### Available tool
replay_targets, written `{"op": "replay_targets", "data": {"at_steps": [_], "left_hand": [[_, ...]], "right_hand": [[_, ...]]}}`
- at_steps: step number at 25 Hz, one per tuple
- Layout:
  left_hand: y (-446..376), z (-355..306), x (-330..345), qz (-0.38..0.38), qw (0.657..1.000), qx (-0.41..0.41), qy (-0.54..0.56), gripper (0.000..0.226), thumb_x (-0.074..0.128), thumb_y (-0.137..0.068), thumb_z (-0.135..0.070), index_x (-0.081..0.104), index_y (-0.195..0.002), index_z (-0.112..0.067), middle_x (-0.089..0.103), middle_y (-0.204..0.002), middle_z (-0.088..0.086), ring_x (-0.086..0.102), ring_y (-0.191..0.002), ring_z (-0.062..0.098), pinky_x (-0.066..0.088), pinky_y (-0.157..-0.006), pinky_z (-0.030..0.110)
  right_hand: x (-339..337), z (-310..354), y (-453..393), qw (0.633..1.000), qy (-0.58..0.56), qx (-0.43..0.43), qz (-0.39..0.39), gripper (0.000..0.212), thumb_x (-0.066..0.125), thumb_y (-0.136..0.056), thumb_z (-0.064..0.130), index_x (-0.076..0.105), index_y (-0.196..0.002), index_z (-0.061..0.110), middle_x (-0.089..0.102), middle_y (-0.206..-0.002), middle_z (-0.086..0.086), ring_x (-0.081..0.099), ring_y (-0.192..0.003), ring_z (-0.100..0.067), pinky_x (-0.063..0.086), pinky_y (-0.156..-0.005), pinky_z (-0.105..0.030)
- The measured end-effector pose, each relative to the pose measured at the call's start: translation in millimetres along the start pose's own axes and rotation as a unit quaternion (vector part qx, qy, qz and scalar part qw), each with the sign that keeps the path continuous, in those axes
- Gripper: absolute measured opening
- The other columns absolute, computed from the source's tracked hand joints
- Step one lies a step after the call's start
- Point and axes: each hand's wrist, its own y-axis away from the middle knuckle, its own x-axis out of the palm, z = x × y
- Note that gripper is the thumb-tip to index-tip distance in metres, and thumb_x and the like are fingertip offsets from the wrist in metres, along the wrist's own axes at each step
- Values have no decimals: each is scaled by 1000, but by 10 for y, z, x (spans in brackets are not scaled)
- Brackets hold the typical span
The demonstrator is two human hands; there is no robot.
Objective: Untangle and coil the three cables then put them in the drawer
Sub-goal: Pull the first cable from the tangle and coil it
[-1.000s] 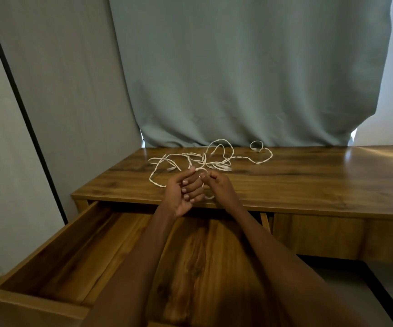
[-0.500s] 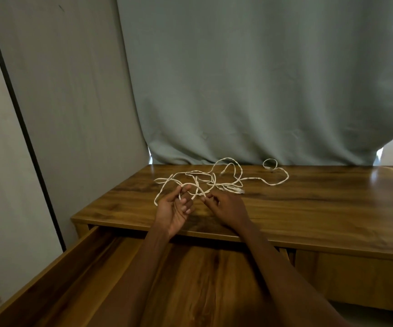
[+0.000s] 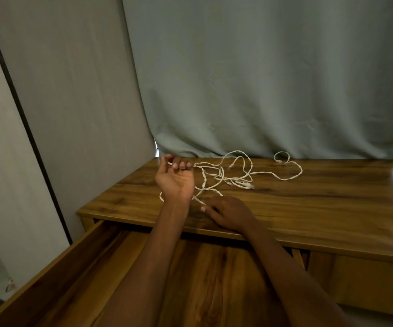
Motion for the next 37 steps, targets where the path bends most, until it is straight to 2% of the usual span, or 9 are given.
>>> {"op": "replay_targets", "data": {"at_steps": [6, 13, 16, 19, 22, 24, 28, 31, 37], "left_hand": [[-211, -49, -460, -48, 939, 5, -341, 39, 41, -106, -31, 53, -71, -17, 44, -52, -7, 38, -51, 9, 31, -55, 24], [-106, -79, -626, 105, 538, 0, -837, 50, 38, -106, -33, 63, -67, -15, 59, -69, -1, 58, -74, 13, 41, -80, 34], [5, -119, -542, 152, 472, -54, -867, 67, 27, -104, -56, 63, -68, -12, 65, -70, 3, 66, -82, 20, 41, -79, 35], [66, -129, -428, 153, 530, -213, -806, 83, 15, -97, -72, 46, -47, -13, 42, -41, 1, 41, -40, 14, 31, -50, 27], [32, -160, -427, 183, 669, -445, -566, 73, 28, -98, -68, 32, -46, -18, 22, -41, -3, 17, -37, 10, 14, -39, 23], [45, -190, -435, 222, 734, -492, -412, 64, 40, -101, -51, 35, -47, -18, 19, -43, -3, 16, -39, 10, 16, -39, 24], [99, -254, -353, 223, 876, -353, -242, 56, 45, -97, -27, 40, -42, -20, 21, -39, -5, 16, -39, 11, 13, -44, 26], [40, -203, -302, 172, 955, -199, -139, 50, 34, -99, -23, 38, -50, -20, 29, -43, -5, 23, -43, 11, 20, -47, 26], [-185, 65, -296, -15, 993, 16, -117, 35, 36, -98, -24, 43, -65, -16, 40, -53, -2, 38, -53, 15, 32, -59, 29]], "right_hand": [[-35, -10, 38, 999, 19, 25, -35, 28, 51, -93, 41, 70, -90, 20, 71, -82, 0, 65, -79, -24, 50, -65, -38], [-95, 91, 35, 997, -10, 5, -81, 14, 59, -93, 34, 57, -91, 20, 61, -78, 1, 58, -73, -21, 44, -62, -35], [-119, 49, 11, 994, -1, 18, -106, 19, 62, -97, 37, 60, -98, 18, 64, -83, 1, 57, -76, -18, 39, -64, -31], [-136, -8, 4, 989, -25, 44, -141, 21, 68, -95, 35, 68, -98, 15, 66, -83, 3, 48, -74, -2, 28, -65, -16], [-135, -48, -25, 986, -90, 75, -122, 21, 63, -98, 34, 72, -101, 15, 65, -88, 9, 44, -78, 5, 31, -68, -7], [-121, -112, -55, 981, -120, 103, -108, 25, 53, -102, 35, 73, -104, 20, 70, -95, 8, 56, -83, -4, 34, -70, -15], [-119, -268, -132, 972, -131, 177, -85, 26, 47, -106, 36, 70, -104, 24, 67, -86, 11, 67, -89, -22, 35, -71, -29], [-29, -183, -162, 992, -38, 100, -59, 34, 47, -103, 49, 65, -122, 27, 74, -100, 1, 67, -93, -24, 42, -72, -33], [41, -104, -120, 995, 68, -35, -56, 32, 46, -103, 46, 68, -98, 24, 74, -87, 0, 68, -78, -24, 37, -60, -32]]}}
